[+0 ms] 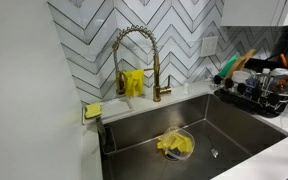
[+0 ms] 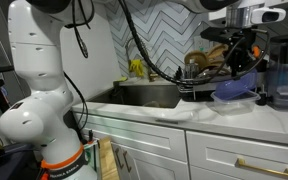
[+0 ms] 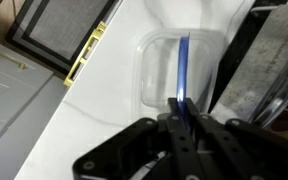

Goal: Put the blue lid on the bowl then put them on the dish rack

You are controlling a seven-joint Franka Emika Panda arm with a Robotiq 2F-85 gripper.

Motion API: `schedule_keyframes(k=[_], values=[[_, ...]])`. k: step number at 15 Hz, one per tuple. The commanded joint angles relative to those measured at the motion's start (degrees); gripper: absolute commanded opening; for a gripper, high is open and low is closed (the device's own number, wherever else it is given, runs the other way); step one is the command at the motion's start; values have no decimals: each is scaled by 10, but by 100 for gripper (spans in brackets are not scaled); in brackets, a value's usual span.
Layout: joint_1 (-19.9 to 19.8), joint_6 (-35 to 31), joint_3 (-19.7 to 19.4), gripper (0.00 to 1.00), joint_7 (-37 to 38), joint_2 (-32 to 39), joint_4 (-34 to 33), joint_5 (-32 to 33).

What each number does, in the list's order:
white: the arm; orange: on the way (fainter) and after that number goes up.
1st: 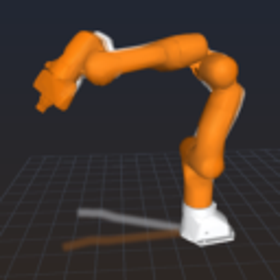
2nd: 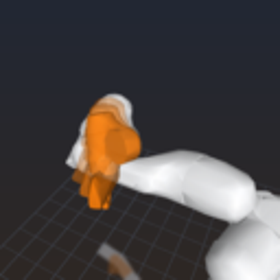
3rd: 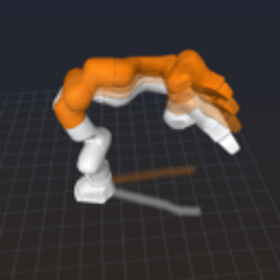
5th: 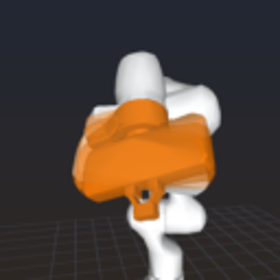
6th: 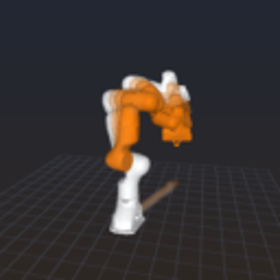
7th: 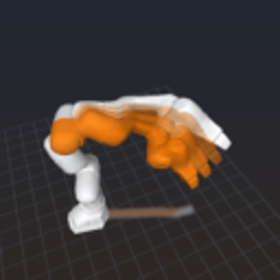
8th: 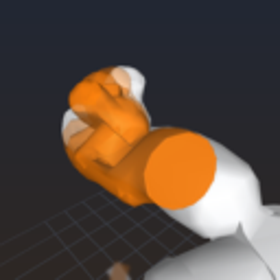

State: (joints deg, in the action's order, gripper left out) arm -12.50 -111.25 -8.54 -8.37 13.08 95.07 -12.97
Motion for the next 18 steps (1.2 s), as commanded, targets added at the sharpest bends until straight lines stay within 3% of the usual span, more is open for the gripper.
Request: schedule_keyframes(k=[1, 11, 12, 13, 15, 18], values=[[4, -32, 0, 2, 5, 9, 8, 20], [20, -53, 0, 2, 29, 4, 30, 90], [22, -57, 0, 11, 35, 1, 35, 98], [24, -66, 0, 34, 38, -2, 40, 105], [24, -65, 2, 38, 41, -6, 44, 100], [22, -66, 5, 60, 33, -12, 50, 84]])
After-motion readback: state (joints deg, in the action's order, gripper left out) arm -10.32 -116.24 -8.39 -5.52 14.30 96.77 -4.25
